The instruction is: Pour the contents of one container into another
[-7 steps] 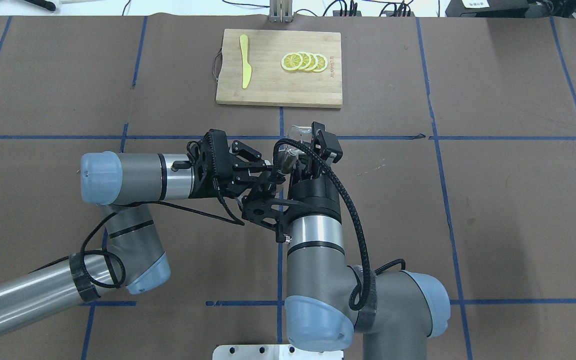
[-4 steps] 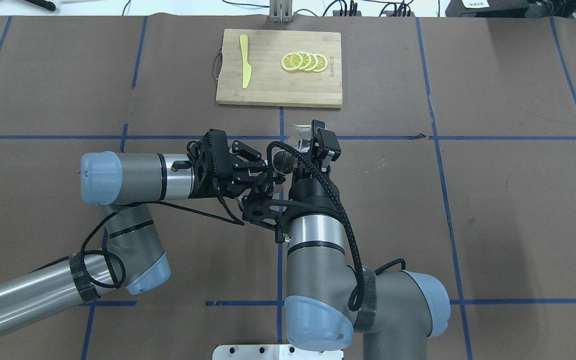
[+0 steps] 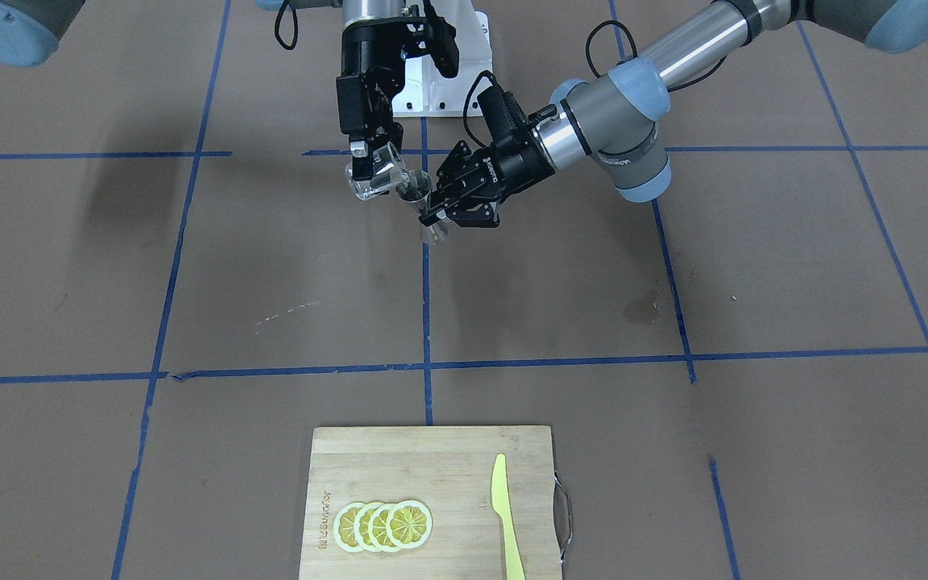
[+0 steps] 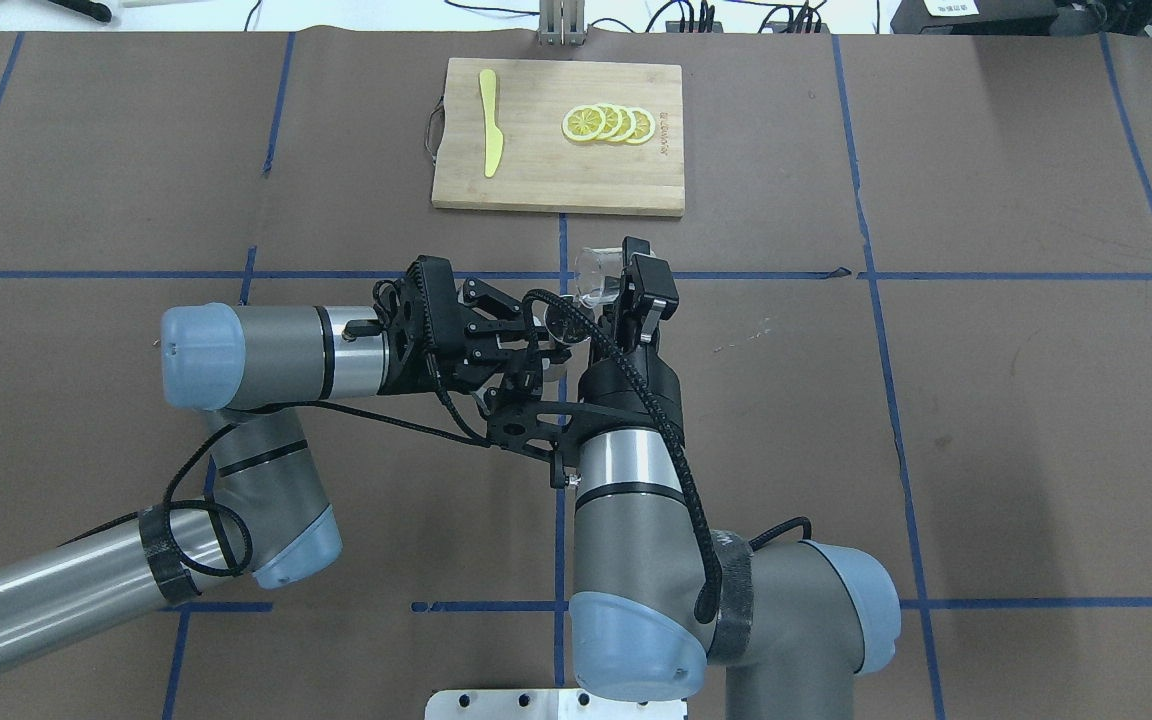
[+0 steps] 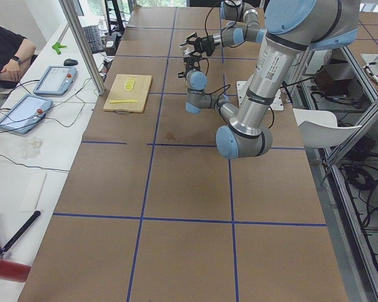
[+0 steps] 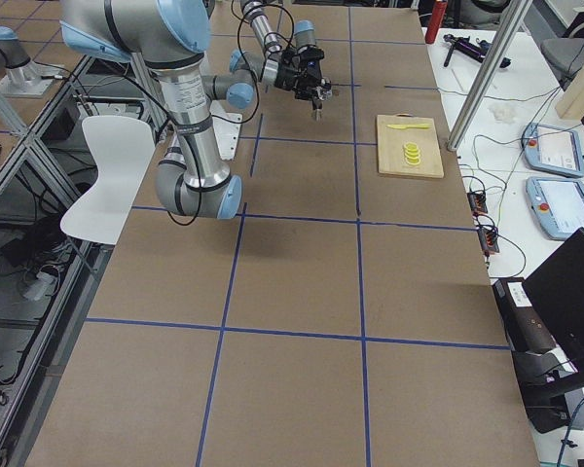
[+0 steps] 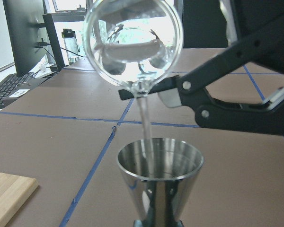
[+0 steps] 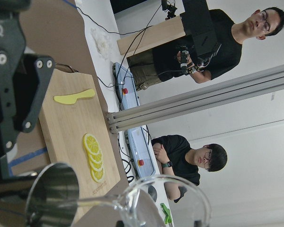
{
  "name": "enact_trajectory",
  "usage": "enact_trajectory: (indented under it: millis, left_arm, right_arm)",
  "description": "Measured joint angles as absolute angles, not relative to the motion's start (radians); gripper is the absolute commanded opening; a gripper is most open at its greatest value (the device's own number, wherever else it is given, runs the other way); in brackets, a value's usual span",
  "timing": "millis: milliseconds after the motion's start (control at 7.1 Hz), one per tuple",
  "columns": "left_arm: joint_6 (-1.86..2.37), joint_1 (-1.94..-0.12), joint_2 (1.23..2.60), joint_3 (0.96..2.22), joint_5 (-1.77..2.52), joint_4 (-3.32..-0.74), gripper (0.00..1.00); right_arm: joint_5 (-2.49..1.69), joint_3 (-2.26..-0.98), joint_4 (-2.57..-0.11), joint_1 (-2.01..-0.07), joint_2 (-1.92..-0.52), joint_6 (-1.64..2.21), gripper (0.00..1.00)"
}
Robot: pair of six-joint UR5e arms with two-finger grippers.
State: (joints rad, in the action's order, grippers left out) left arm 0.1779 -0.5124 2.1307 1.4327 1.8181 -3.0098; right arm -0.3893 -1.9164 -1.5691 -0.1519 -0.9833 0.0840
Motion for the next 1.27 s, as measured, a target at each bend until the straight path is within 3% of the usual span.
enact_trajectory:
  millis: [1268]
  left_arm:
    - [0.178,-0.513,2.131,1.434,1.816,-3.01,0.0]
  right_arm:
    - [-0.385,-1.915,-1.569,-0.153,-0.984,0.061,0.0]
